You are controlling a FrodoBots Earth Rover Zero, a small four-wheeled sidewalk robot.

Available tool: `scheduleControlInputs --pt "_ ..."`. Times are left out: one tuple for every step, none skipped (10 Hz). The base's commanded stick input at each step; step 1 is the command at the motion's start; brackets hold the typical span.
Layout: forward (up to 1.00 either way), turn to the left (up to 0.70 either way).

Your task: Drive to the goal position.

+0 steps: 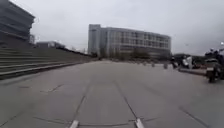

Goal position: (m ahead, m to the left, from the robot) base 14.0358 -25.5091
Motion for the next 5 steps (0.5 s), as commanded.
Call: scheduleControlInputs --pt "1.0 0.0" --pt "1.0 0.0" --pt "1.0 0.0" --pt "1.0 0.0" --pt "1.0 0.0"
